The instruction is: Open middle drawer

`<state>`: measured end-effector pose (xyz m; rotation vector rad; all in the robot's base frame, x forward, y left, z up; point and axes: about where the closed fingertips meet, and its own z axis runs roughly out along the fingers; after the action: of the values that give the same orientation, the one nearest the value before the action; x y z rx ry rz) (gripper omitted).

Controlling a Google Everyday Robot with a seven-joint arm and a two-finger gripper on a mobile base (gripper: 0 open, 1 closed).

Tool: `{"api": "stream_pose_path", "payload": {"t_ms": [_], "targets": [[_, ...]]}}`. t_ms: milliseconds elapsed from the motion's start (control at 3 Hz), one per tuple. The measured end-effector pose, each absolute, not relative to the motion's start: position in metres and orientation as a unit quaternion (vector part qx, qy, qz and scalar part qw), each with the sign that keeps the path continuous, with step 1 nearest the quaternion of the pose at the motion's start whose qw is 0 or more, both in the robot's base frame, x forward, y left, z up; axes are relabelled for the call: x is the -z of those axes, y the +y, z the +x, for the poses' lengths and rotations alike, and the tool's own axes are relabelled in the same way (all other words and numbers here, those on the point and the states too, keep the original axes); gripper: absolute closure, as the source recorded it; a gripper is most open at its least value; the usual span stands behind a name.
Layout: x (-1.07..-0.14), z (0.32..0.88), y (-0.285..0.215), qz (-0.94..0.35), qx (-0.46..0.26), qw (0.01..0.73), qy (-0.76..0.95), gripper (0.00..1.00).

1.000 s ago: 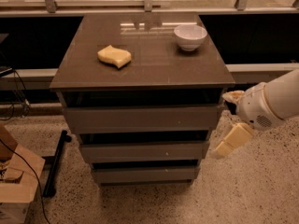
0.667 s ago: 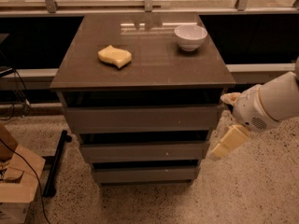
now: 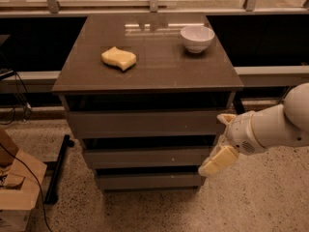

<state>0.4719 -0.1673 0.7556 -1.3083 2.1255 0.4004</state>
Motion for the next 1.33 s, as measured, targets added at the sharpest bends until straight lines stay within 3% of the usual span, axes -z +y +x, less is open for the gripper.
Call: {"api": "stream_pose_path", "payload": {"t_ms": [1333], "targets": [[-0.622, 0.513, -0.166, -0.389, -0.261, 0.352, 0.81, 0.0]]}}
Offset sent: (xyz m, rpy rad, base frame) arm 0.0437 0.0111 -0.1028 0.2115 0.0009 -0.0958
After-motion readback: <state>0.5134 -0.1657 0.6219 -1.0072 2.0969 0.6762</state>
